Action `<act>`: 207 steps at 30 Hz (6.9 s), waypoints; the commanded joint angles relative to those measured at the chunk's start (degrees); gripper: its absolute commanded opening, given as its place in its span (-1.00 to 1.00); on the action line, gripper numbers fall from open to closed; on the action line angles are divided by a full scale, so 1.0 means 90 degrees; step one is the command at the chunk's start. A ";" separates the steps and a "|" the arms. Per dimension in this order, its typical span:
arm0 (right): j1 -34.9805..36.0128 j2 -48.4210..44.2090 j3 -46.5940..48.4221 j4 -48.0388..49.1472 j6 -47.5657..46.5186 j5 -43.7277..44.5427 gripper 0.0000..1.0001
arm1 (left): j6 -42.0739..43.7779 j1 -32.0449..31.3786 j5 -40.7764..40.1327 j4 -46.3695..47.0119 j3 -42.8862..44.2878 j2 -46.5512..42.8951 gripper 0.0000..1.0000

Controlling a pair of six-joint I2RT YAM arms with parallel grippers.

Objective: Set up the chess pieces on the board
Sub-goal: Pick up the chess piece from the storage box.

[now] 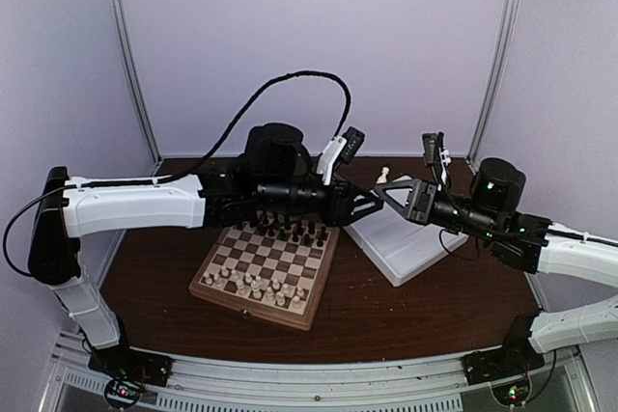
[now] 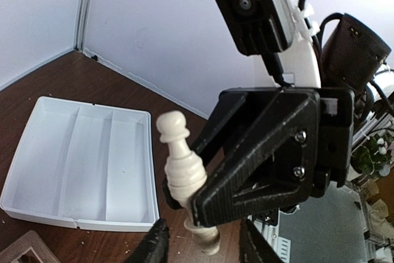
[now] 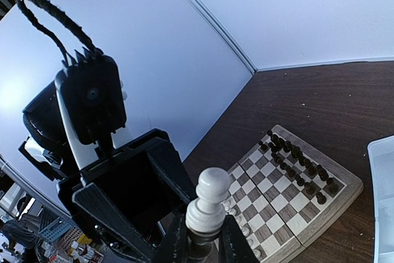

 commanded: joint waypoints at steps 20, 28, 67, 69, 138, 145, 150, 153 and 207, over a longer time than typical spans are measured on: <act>0.0067 -0.0468 0.0103 -0.0617 -0.0360 0.0421 -0.03 | 0.0139 -0.0025 -0.0281 -0.0013 0.0177 0.0054 -1.00; 0.0067 -0.0787 0.0431 -0.1745 -0.0813 0.0595 0.11 | 0.0179 -0.0027 -0.0300 -0.0028 0.0078 -0.0012 -1.00; -0.0299 0.0425 0.2929 -0.5238 -0.0896 -0.0475 -0.11 | 0.1416 -0.0022 0.0561 -0.1026 0.0111 -0.0303 -1.00; -0.0307 0.0430 0.2929 -0.5182 -0.0882 -0.0448 -0.13 | 0.1434 -0.0025 0.0604 -0.1066 0.0131 -0.0288 -1.00; 0.0183 0.0172 0.0706 -0.0822 0.0074 0.0238 -0.33 | -0.0273 -0.0027 -0.0059 0.1198 -0.0686 -0.0373 -1.00; 0.0248 0.0240 0.0680 -0.0832 0.0095 0.0239 -0.44 | -0.0321 -0.0027 -0.0008 0.1269 -0.0723 -0.0391 -1.00; 0.0281 0.0220 0.0644 -0.0831 0.0069 0.0274 -0.56 | -0.0338 -0.0027 0.0068 0.1438 -0.0839 -0.0405 -1.00; 0.0291 0.0206 0.0654 -0.0872 0.0039 0.0282 -0.65 | -0.0348 -0.0022 0.0087 0.1497 -0.0872 -0.0397 -0.97; 0.0793 0.0076 0.0916 -0.3734 -0.2976 0.0758 -0.84 | -0.1086 0.0627 0.0567 -0.0403 -0.1057 -0.1418 0.55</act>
